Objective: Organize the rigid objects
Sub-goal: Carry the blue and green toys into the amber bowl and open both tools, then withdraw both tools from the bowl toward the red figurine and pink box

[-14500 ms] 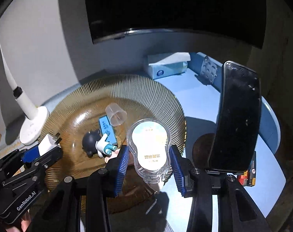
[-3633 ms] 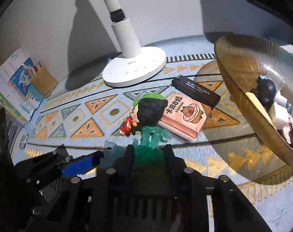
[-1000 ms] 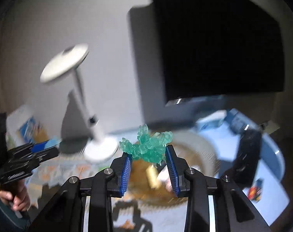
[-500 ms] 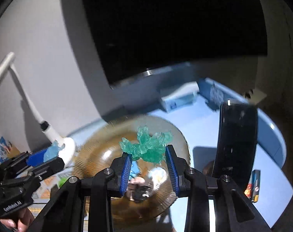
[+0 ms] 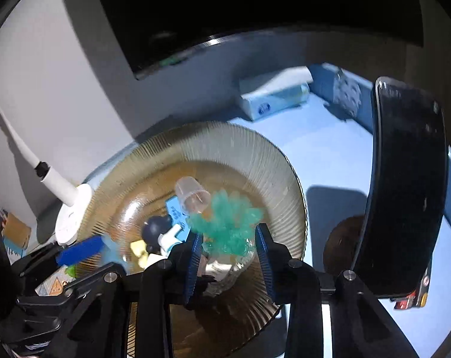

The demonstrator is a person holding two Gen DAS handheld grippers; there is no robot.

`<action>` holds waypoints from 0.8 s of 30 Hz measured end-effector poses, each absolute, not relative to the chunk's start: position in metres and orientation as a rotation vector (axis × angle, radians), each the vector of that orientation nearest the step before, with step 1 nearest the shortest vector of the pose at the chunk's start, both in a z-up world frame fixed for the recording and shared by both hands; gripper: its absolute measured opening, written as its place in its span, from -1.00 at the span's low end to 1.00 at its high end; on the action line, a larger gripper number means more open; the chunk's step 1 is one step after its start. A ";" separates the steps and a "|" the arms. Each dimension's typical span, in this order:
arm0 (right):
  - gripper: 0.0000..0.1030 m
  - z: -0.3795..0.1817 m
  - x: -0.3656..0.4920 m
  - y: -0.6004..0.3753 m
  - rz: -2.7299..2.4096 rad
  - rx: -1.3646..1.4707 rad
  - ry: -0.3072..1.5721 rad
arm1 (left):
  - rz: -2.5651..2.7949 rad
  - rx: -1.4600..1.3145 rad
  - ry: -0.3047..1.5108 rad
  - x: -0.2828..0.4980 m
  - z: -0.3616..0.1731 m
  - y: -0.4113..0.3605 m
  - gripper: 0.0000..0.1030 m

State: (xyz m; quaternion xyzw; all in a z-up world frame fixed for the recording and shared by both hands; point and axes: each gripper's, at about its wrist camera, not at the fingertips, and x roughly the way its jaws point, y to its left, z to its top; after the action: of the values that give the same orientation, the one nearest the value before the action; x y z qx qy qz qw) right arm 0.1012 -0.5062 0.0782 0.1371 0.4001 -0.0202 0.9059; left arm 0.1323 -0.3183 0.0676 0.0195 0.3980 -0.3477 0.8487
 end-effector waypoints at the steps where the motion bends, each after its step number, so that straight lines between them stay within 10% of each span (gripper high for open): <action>1: -0.29 0.083 0.097 -0.507 -0.036 0.296 0.811 | -0.740 0.006 0.805 0.129 0.078 -0.307 0.49; 12: 0.22 0.132 0.037 -0.496 0.010 0.365 0.678 | -0.656 -0.096 0.652 0.079 0.149 -0.198 0.49; 24: 0.23 0.155 0.008 -0.394 0.213 0.274 0.663 | -0.562 -0.156 0.611 0.035 0.165 -0.103 0.49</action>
State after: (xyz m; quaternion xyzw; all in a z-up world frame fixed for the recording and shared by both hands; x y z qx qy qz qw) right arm 0.0084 -0.3945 0.1551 0.1338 0.3240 0.1041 0.9307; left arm 0.0353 -0.1032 0.1655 -0.0755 0.2964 -0.2725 0.9122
